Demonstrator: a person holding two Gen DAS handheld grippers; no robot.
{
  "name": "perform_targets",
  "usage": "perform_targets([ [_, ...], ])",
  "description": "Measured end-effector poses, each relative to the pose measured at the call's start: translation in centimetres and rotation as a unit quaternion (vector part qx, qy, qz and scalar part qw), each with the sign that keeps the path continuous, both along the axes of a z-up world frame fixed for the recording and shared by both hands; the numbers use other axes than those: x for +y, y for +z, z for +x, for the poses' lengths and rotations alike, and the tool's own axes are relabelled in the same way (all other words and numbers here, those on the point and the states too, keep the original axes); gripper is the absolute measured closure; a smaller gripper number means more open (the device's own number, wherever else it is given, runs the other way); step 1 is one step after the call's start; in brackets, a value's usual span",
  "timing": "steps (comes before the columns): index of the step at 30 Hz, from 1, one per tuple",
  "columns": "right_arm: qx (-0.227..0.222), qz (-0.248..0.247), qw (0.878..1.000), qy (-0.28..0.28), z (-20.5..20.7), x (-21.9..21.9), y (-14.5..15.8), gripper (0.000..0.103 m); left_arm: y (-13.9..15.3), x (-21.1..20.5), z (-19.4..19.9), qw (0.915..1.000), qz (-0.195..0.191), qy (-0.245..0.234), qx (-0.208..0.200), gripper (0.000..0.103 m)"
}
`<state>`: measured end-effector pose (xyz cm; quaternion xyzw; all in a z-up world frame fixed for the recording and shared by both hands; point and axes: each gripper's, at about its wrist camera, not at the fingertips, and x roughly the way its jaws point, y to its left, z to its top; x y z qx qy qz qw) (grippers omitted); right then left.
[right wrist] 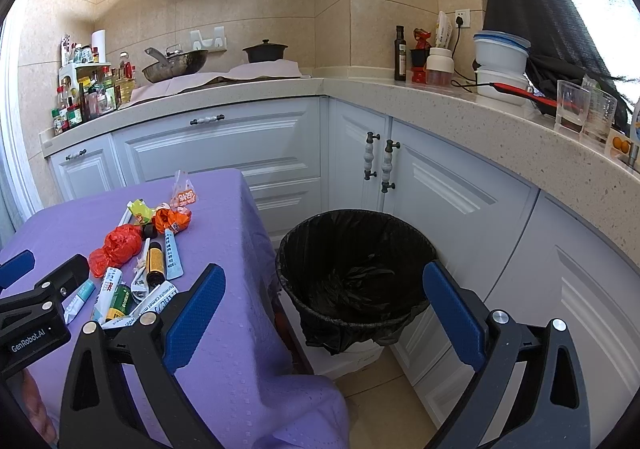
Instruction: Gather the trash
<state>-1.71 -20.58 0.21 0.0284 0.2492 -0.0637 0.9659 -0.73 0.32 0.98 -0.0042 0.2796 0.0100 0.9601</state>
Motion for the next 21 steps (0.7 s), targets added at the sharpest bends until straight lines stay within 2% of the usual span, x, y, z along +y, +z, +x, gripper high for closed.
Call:
perform_targets([
  [21,0.000,-0.001,1.000,0.000,-0.02,0.08,0.07,0.007,0.27,0.23,0.06,1.0000,0.000,0.002,0.001,0.004],
])
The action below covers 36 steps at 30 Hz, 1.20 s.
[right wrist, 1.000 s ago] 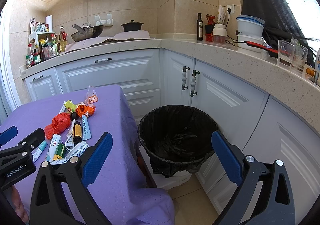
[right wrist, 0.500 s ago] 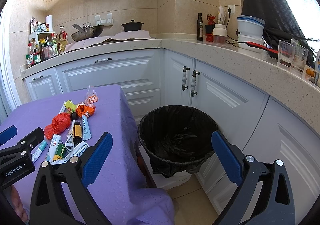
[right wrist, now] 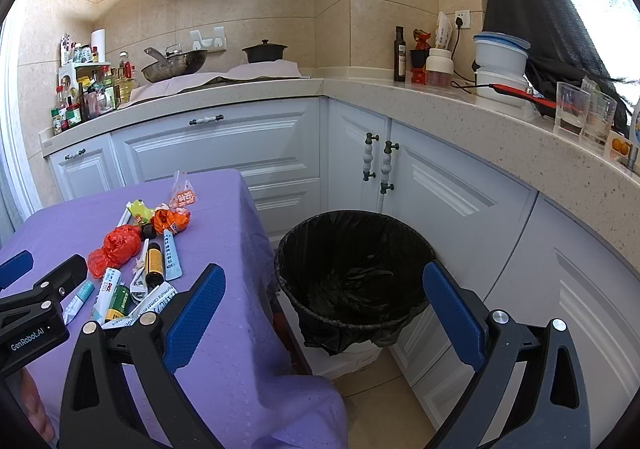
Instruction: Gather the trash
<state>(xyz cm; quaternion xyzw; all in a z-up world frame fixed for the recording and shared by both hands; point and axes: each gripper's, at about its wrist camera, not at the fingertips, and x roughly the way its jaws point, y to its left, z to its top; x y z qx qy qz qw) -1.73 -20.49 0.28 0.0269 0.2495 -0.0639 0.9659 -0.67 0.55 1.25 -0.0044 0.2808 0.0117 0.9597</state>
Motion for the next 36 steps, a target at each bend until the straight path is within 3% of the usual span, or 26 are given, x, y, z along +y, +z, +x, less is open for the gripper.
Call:
perform_targets([
  [36,0.001,-0.002,1.000,-0.001,0.05,0.12,-0.08,0.007,-0.08,-0.01,0.04,1.0000,-0.001,-0.001,0.000,0.004],
])
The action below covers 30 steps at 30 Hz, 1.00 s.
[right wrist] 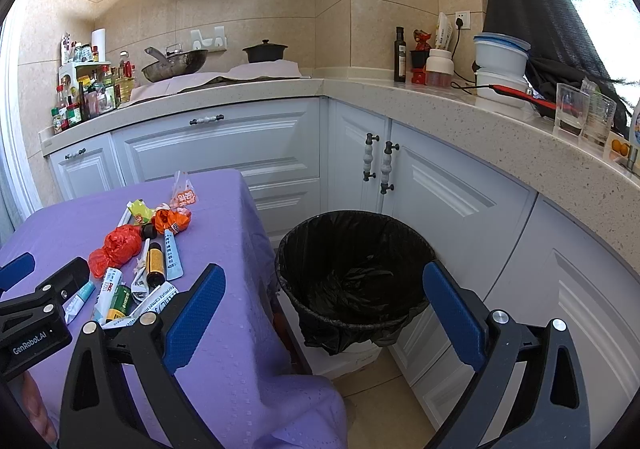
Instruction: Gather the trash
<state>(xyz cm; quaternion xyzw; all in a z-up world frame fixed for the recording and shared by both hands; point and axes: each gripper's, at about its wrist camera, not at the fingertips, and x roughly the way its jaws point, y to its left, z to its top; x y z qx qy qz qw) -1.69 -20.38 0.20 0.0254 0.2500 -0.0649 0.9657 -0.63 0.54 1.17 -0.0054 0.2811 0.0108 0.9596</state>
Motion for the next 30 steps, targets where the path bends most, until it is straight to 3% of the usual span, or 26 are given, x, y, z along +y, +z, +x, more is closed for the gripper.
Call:
perform_targets([
  [13,0.014,0.009,1.000,0.020,0.8,1.0,-0.5,0.007,-1.4,1.5,-0.6,0.9997,0.015,0.016,0.007,0.004],
  [18,0.030,0.034,0.998,0.049,1.8,2.9,-1.4,0.007,-2.2,3.9,-0.8,0.9990,0.016,0.036,0.019,0.004],
  [30,0.070,0.037,0.990,0.118,3.4,9.2,-3.7,0.007,-4.3,9.3,-1.4,0.9956,0.027,0.080,0.041,0.004],
])
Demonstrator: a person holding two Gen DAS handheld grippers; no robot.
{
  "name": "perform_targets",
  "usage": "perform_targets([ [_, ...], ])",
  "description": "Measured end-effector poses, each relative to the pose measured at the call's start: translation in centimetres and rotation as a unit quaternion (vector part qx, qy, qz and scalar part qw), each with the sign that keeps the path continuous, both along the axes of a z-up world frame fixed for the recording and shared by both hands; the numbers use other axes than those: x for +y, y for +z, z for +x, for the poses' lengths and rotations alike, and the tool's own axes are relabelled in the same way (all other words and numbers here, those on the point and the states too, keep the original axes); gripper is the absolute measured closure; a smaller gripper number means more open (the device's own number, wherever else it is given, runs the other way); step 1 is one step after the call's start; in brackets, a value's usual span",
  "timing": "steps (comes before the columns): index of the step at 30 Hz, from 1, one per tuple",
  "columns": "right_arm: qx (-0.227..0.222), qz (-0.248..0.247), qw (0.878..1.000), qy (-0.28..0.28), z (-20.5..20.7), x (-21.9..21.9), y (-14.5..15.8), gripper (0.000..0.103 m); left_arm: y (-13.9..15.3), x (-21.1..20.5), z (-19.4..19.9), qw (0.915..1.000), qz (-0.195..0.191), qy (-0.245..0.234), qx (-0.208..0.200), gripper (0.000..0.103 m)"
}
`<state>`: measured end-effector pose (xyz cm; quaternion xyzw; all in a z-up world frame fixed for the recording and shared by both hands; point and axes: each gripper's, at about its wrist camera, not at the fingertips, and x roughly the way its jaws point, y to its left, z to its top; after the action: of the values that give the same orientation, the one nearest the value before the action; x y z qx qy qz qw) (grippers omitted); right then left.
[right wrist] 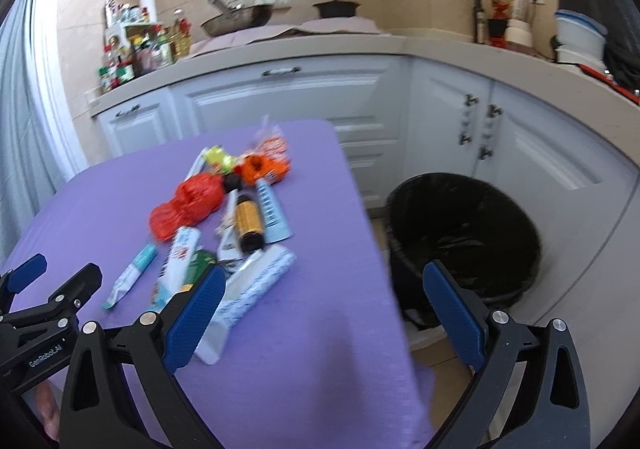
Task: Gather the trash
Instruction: 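Grasp the teal toothpaste tube with the left tool while the right tool grasps the white milk-powder packet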
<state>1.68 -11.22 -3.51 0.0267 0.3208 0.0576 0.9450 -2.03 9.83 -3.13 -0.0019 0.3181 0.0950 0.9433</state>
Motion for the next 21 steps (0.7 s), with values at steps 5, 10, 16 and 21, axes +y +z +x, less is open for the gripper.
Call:
perform_targets([
  [5,0.011,-0.006,1.000,0.026,0.4,2.6,-0.7,0.007,-0.6,1.6,0.3,0.9999,-0.006,0.014,0.006,0.004],
  [10,0.027,-0.033,0.998,0.036,0.7,4.0,-1.8,0.007,-1.1,2.6,0.5,0.9996,-0.014,0.018,0.015,0.004],
  [16,0.039,-0.046,0.998,0.018,0.7,3.1,-2.6,0.007,-1.8,2.7,1.0,0.9994,-0.020,0.013,0.027,0.004],
  [21,0.040,-0.047,0.998,0.011,0.8,2.4,-2.7,0.007,-2.3,2.2,1.7,0.9990,-0.024,0.005,0.037,0.004],
])
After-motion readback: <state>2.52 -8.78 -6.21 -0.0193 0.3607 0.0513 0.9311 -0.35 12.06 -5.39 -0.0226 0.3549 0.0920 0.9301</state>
